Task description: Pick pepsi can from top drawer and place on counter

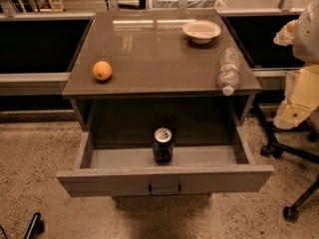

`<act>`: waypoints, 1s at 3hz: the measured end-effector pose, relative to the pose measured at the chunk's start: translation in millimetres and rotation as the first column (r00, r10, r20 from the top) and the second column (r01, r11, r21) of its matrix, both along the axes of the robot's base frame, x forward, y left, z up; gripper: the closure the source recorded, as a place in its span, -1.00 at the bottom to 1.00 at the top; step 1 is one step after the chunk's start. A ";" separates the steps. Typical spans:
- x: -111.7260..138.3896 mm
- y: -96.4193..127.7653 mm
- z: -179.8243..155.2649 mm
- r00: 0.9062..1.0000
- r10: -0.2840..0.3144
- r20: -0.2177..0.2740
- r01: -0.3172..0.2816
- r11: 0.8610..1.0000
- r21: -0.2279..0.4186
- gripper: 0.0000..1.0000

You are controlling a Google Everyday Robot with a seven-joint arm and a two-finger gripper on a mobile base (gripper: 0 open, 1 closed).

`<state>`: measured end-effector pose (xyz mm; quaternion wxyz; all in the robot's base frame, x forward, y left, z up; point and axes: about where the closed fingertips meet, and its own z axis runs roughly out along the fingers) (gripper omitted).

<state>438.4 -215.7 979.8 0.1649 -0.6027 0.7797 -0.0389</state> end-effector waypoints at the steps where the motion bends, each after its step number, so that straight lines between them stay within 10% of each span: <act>1: 0.0 0.0 0.0 1.000 0.000 0.000 0.000 1.000 0.000 -1.00; 3: 19.5 47.3 -67.6 0.992 0.101 -0.077 -0.080 0.969 0.235 -1.00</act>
Offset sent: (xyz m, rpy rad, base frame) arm 0.0242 0.0275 -0.0464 0.2208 0.0985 0.1124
